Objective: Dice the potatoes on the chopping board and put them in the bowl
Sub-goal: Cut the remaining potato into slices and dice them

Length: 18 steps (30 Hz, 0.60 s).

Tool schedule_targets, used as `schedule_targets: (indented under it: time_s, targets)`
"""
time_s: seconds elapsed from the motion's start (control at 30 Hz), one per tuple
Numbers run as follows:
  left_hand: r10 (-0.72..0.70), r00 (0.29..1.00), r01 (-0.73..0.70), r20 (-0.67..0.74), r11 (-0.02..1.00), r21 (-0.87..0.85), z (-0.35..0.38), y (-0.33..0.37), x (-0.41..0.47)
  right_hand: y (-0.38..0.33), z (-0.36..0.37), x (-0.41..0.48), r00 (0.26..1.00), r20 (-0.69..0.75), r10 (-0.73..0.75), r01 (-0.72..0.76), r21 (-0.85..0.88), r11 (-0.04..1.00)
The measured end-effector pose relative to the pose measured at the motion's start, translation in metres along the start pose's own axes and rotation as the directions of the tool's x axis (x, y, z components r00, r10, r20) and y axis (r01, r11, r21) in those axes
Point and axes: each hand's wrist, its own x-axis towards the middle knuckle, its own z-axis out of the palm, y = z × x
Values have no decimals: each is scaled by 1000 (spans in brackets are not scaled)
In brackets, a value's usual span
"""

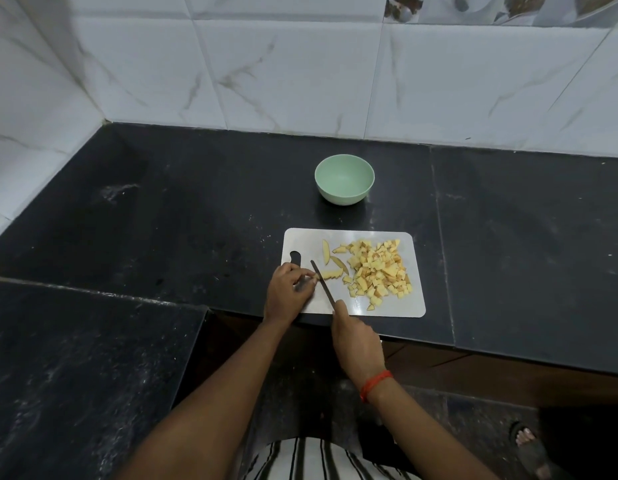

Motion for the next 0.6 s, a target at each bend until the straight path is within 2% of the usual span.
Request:
schedule_targets:
  time_s: [0.2,0.4,0.5,0.6]
  targets:
    - [14,999,-14,-29,1000,26,1,0,1,15,0,-31,999,-21,50,-49,73,996]
    - [10,999,-9,33,1000,-21,-1,1,0,9,-4,-33,985,-151,80,-50,192,980]
    - [-18,1000,20,22,995,-98,-3,0,1,3,-2,-23,987,-138,78,-47,216,975]
    - [-131,989,112,-63,963,-244,-8,2,4,-4,5,-21,994,-83,70,-51,211,976]
